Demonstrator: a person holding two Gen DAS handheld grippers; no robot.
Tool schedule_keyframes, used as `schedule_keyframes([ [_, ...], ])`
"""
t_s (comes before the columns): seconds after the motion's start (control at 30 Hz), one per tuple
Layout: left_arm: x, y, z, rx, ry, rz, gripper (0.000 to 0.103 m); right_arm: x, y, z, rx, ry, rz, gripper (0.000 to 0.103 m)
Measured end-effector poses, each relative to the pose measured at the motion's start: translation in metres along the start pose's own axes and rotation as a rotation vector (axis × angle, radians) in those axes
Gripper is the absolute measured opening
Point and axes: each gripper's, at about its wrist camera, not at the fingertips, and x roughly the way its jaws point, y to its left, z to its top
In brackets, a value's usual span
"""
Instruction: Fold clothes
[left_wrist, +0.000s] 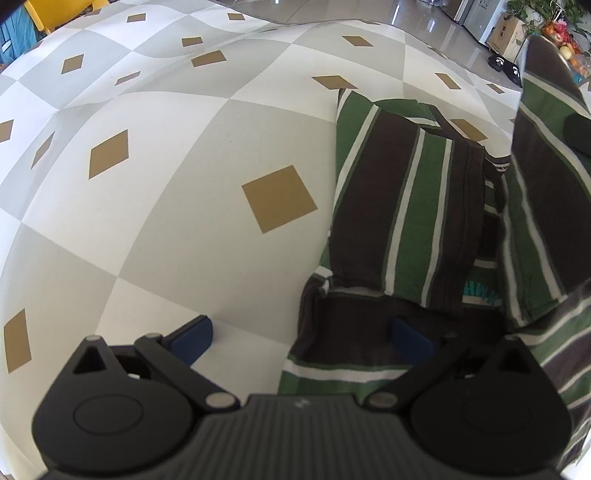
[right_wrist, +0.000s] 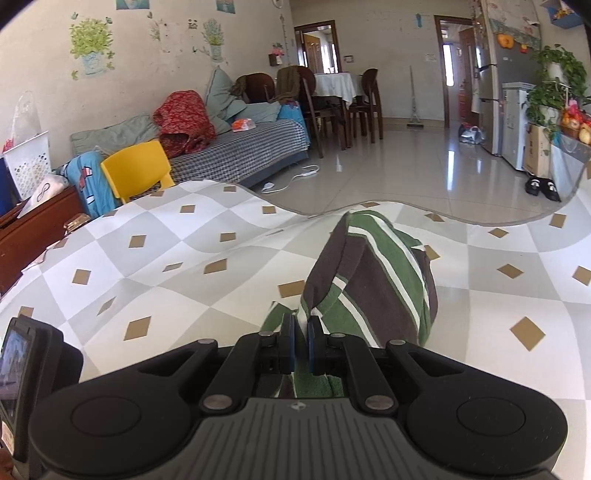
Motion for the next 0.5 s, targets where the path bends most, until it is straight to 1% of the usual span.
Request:
schedule_keyframes([
  [0.13,-0.002,0.007,0.0,-0.031,0.01,-0.003,0.103,0.026,0.014,-0.006,-0.011,0.039,0.065,0.008],
  [0.23,-0.003,0.008,-0.001,-0.03,0.013,-0.007,0.103,0.043,0.022,-0.012,-0.028,0.071,0.105,0.008],
  [0.37,-0.003,0.009,-0.002,-0.023,0.01,-0.007,0.103,0.06,0.026,-0.017,-0.02,0.098,0.123,0.008],
  [0.5,-0.004,0.012,-0.002,-0.031,0.015,-0.001,0.103,0.07,0.02,-0.022,0.01,0.127,0.137,0.008],
])
